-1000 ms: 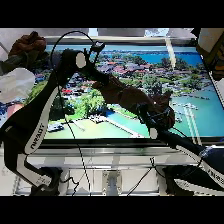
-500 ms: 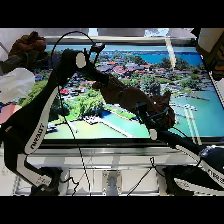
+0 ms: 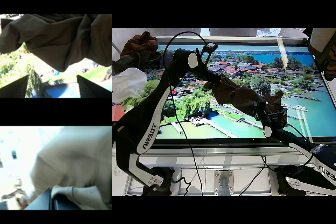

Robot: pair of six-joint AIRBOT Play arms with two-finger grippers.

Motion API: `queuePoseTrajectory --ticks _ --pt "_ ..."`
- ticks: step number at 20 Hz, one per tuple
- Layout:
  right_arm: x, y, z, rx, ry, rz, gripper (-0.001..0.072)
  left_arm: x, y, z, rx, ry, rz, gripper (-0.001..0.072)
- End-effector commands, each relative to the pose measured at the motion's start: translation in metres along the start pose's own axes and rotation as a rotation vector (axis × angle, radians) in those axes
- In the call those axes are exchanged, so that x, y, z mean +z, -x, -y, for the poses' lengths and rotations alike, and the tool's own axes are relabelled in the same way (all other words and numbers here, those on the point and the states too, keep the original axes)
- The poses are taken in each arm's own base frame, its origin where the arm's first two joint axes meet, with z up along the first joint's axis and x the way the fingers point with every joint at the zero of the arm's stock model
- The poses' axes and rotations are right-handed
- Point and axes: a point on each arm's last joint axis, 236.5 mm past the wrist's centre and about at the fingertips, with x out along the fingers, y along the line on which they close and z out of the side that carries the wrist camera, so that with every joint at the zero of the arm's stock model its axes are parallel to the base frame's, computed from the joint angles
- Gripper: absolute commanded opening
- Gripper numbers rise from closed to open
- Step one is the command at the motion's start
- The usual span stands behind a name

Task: Fold the shirts.

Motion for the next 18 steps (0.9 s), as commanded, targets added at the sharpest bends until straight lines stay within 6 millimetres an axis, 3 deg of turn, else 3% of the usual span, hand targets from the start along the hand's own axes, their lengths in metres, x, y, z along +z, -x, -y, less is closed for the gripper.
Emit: queuePoseTrajectory --ticks 1,3,5,7,9,12,14,16,18 --pt "0.0 0.005 -0.04 0.155 0.037 -0.004 0.003 0.005 -0.008 -0.007 0.024 0.057 0.021 0.0694" --pt "-0.02 0.012 -0.048 0.158 0.135 -0.085 0.003 -0.005 -0.025 -0.008 0.022 0.143 -0.022 0.0689" --pt "-0.031 0.023 -0.061 0.176 0.241 -0.131 0.0029 -0.033 -0.053 -0.008 0.019 0.202 -0.138 0.0689" --pt "-0.033 0.04 -0.079 0.196 0.364 -0.142 0.0029 -0.064 -0.083 -0.009 0.022 0.236 -0.259 0.0688" --pt "-0.026 0.061 -0.087 0.16 0.503 -0.154 0.0029 -0.074 -0.103 -0.011 0.028 0.274 -0.289 0.0688" --pt "0.001 0.097 -0.084 0.059 0.675 -0.166 0.0029 -0.049 -0.111 -0.019 0.031 0.302 -0.176 0.0688" --pt "0.03 0.125 -0.087 0.014 0.737 -0.119 0.0029 -0.034 -0.111 -0.033 0.02 0.392 -0.106 0.0688" --pt "0.06 0.152 -0.087 -0.032 0.738 -0.049 0.0028 -0.015 -0.107 -0.04 -0.09 0.531 -0.039 0.0687" --pt "0.073 0.175 -0.077 -0.089 0.769 -0.035 0.0028 -0.001 -0.101 -0.056 -0.177 0.662 0.015 0.0687"
